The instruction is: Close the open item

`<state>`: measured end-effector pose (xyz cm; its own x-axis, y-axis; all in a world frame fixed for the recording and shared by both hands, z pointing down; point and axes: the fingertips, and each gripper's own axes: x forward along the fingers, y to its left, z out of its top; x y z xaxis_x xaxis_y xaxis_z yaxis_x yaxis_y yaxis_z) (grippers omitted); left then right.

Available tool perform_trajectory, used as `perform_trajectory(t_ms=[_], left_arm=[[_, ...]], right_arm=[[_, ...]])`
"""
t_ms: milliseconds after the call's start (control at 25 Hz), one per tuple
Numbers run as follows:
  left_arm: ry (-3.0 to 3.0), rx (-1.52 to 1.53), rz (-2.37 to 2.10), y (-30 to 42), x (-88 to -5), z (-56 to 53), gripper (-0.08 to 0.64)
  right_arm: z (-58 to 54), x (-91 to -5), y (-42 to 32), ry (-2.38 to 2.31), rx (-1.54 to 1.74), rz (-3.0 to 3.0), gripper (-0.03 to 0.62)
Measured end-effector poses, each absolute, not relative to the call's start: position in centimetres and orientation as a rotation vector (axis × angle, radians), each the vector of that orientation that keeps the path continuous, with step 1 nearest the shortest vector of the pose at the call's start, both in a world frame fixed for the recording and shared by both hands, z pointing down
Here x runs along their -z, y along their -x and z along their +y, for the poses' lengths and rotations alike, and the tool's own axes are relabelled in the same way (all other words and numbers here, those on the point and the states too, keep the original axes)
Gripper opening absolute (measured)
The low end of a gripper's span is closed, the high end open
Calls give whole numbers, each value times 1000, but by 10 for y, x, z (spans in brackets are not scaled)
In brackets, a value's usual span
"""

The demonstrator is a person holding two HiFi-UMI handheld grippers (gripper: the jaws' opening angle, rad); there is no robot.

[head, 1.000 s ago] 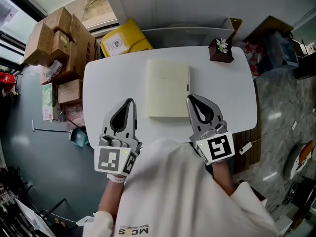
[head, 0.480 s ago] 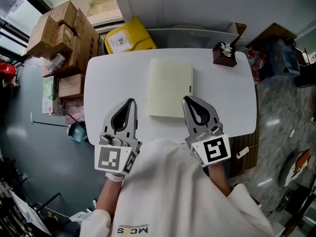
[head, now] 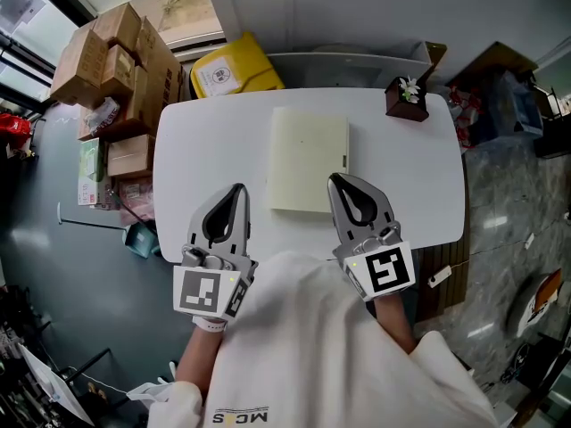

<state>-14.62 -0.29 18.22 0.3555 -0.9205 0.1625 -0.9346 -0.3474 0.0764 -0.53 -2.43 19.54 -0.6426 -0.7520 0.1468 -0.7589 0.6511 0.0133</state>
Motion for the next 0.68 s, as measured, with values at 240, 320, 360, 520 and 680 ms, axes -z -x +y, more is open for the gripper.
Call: perform_trajectory(t_ms=[240, 320, 360, 520, 680], left_arm=[[-2462, -145, -1681, 142, -183, -2, 26], [-2462, -144, -1685, 144, -181, -3, 26], [-2462, -145, -1688, 145, -180, -3, 26], [-2459, -149, -1690, 145, -182, -1, 26], [-2457, -152, -1680, 143, -187, 0, 26]], right_arm=[[-24, -199, 1, -1268, -82, -2716, 16], [-24, -199, 0, -1277, -90, -2712, 16], [-24, -198, 0, -1281, -93, -2711, 16], [-24, -200, -2, -1290, -102, -2705, 16], [-22, -204, -3, -1284, -104, -2700, 17]])
